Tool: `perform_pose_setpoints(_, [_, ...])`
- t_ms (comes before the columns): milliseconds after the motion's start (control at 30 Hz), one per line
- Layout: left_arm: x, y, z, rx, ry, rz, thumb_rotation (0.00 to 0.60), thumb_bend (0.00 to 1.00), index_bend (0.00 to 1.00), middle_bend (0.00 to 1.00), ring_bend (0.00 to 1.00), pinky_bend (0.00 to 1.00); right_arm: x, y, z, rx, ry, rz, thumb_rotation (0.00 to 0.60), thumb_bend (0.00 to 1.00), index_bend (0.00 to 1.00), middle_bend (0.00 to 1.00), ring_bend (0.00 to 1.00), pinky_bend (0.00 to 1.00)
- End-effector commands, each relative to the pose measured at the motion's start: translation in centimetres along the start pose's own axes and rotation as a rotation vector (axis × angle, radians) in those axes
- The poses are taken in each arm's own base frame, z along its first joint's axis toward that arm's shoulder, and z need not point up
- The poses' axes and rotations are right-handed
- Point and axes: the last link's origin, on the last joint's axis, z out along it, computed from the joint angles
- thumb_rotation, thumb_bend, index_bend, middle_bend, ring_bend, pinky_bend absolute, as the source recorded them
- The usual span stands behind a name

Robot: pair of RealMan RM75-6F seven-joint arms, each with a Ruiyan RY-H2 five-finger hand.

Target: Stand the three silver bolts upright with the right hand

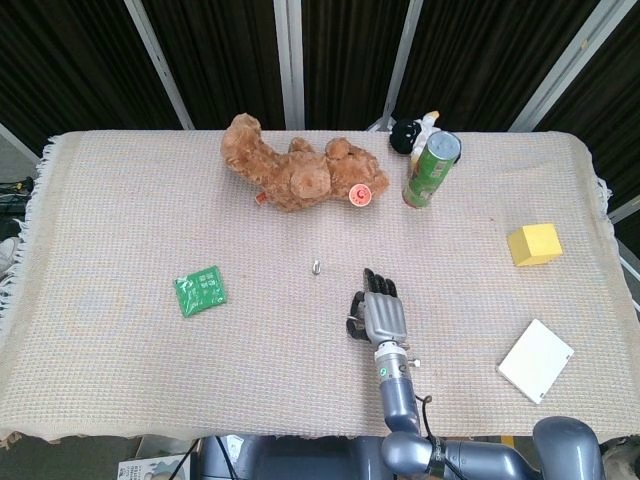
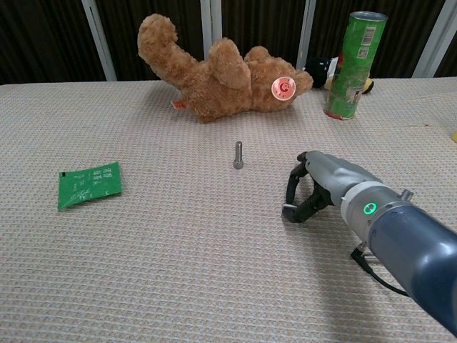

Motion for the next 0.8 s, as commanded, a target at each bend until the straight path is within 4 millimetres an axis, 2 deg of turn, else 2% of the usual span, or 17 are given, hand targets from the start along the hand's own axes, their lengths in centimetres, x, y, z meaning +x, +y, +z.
perform_pose_setpoints(33, [0.0,0.0,0.0,0.001,-0.001,0.0,0.6,0.07,0.08,0.02,0.0,0.09,0.3,-0.3,0.0,0.009,0.005,0.004,0.6,0.37,0.61,0.0,0.01,0.04])
perform_pose_setpoints(800, [0.0,-0.1,0.0,0.004,-0.005,-0.003,0.6,0.07,0.08,0.02,0.0,0.09,1.7,-2.3,-0.1,0.038,0.015,0.038,0.6,0.37,0.61,0.0,0.01,0.04])
